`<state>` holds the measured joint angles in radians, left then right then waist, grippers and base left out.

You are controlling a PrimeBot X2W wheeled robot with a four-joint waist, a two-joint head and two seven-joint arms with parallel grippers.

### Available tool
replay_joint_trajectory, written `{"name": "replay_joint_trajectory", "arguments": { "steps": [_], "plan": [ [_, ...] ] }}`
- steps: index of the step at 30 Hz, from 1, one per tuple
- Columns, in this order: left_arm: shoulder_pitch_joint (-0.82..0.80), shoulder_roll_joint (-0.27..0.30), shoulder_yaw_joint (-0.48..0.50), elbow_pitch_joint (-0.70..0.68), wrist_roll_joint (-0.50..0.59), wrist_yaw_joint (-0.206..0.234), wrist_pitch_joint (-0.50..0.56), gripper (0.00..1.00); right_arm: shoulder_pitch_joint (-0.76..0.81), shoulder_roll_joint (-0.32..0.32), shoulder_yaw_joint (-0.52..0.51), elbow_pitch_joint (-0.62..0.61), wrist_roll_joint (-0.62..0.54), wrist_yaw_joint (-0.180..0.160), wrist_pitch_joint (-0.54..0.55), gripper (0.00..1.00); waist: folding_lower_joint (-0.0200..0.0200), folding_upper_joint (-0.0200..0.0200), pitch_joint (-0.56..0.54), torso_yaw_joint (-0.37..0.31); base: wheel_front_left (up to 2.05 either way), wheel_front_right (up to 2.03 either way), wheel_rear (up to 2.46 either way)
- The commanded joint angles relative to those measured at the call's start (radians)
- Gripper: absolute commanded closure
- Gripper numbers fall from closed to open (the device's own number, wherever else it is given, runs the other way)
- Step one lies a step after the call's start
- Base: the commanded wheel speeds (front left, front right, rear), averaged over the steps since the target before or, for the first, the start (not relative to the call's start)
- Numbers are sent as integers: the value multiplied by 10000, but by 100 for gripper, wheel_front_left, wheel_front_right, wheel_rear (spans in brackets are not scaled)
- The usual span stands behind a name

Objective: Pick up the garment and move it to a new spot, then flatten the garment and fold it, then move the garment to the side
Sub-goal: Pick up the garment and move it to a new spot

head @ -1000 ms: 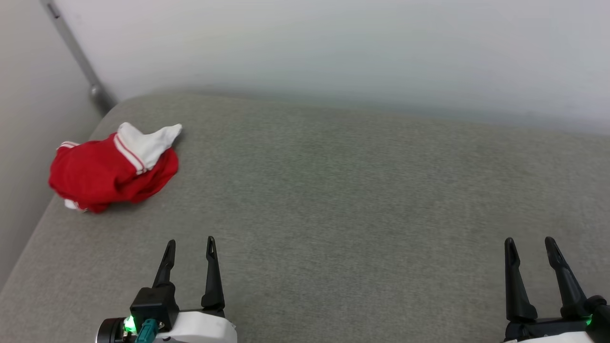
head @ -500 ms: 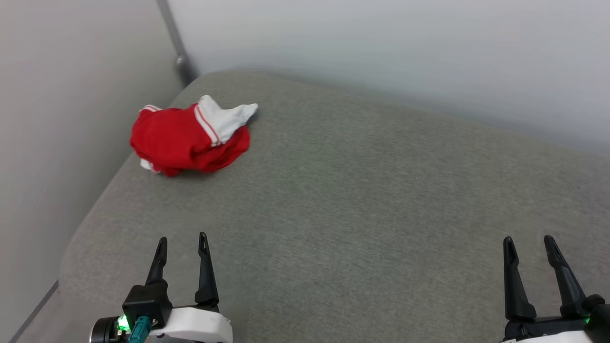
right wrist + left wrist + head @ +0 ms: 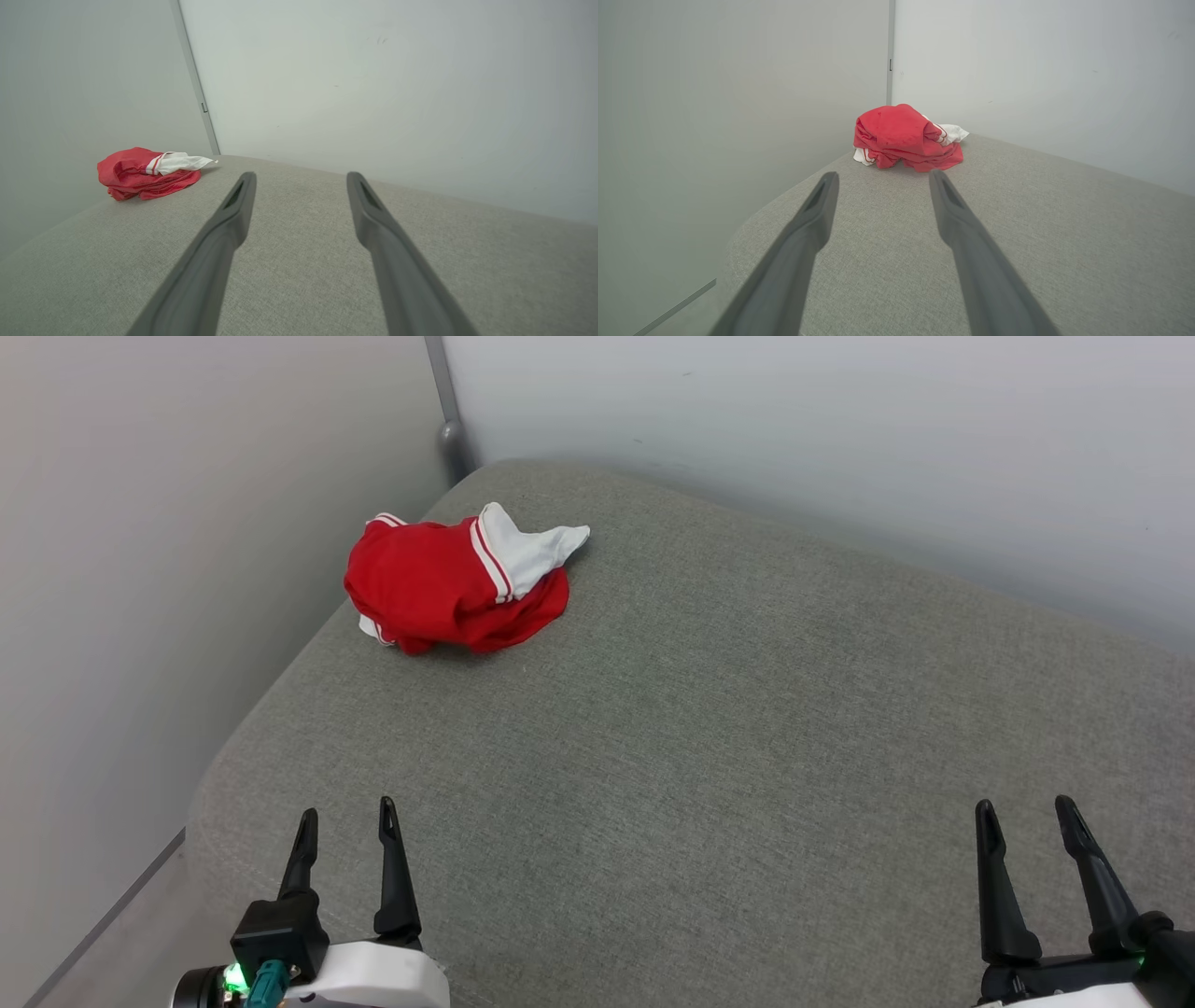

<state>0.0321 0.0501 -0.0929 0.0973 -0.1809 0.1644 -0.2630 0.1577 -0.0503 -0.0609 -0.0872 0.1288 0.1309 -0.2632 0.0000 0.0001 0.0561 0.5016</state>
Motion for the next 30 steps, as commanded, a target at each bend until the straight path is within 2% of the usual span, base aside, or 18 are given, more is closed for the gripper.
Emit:
{"name": "replay_joint_trajectory", "arguments": {
  "steps": [1, 4, 9, 14, 20, 24, 30],
  "plan": [
    [-16, 2, 25, 7, -54, 28, -28, 0, -105, 2, 21, 17, -104, -3, -25, 0, 0, -1, 10, -7, 0, 0, 0],
    [-119, 2, 107, 57, -99, -69, -28, 0, -123, 1, 66, 4, -103, -3, -25, 0, 0, -1, 50, -77, 0, 0, 0],
    [-770, 20, 497, 274, 165, -523, -28, 0, -249, 1, 59, -82, -283, -3, -25, 0, 0, -1, 309, -319, 0, 0, 0],
    [-2250, 397, 1301, 544, 285, -974, -28, 0, -556, 1, -46, -213, -519, -3, -25, 0, 0, -1, 933, -735, 0, 0, 0],
    [-4564, 1385, 2187, 1378, 204, -1399, -26, 0, -1023, 1, -132, -366, -837, -3, -25, 0, 0, -1, 1903, -1384, 0, 0, 0],
    [-6258, 2320, 2558, 2224, -56, -1778, 65, 0, -1305, 2, -196, -493, -988, -3, -25, 0, 0, -1, 2532, -1764, 0, 0, 0],
    [-8192, 3763, 2689, 2644, -174, -2218, 1500, 0, -1758, 2, -325, -697, -1186, -3, -25, 0, 0, -1, 3509, -2239, 0, 0, 0]
  ]
}}
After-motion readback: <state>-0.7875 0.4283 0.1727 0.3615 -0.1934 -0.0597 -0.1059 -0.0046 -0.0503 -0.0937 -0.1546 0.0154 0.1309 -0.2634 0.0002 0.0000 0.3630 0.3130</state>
